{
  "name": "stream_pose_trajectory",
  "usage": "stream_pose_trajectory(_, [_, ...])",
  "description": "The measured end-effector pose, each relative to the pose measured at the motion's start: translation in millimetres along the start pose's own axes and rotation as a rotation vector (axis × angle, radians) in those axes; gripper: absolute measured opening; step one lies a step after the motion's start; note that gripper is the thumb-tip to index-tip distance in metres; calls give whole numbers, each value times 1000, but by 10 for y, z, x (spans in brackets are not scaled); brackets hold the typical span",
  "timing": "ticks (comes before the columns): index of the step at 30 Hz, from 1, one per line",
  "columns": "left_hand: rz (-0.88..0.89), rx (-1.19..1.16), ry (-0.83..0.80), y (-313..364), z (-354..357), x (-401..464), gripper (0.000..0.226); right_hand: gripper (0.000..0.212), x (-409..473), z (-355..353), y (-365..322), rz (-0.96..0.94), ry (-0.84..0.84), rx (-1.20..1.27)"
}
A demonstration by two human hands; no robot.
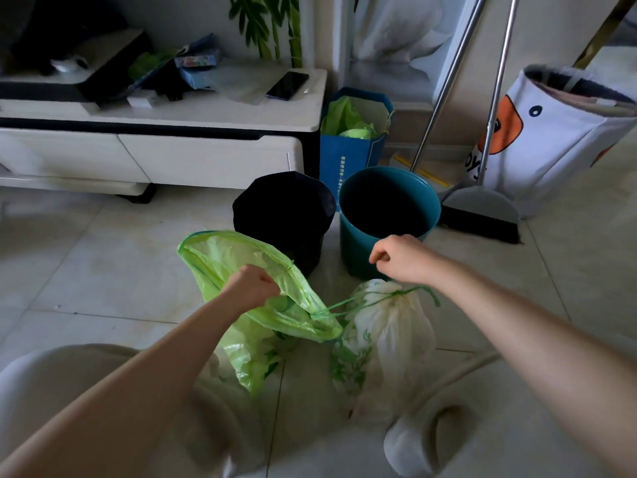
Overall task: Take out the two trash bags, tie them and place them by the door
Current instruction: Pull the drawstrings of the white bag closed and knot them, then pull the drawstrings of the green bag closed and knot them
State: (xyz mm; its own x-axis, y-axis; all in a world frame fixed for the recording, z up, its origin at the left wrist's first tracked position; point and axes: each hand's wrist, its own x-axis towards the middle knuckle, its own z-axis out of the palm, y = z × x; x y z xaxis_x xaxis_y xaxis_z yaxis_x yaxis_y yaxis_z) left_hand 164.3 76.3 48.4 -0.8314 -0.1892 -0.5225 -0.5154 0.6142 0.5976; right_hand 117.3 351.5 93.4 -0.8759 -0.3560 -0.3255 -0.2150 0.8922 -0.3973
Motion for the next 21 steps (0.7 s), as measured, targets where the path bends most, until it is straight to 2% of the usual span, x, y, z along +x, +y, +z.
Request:
stream_pose_trajectory(5, [-120, 62, 109, -336, -353, 161, 15, 22, 307, 280, -224, -57, -84, -44])
stream_pose_trajectory(10, [-155, 254, 316, -442, -606, 267, 27, 20, 652, 599, -467, -68, -140, -14])
stream_pose_trajectory(15, [-72, 6, 570, -427, -757, 429, 38, 49, 884, 907, -590, -4, -318, -140])
stream_pose_trajectory(17, [-1, -3, 691, -445, -846, 518, 40, 53, 911, 924, -586, 25, -369, -189])
stream_pose_trajectory(19, [47, 27, 688, -476, -928, 633, 45, 53, 920, 953, -554, 35, -398, -206])
stream_pose_trajectory(21, [65, 95, 574, -518, -968, 748, 51, 49, 930, 1009, -531, 25, -452, -209])
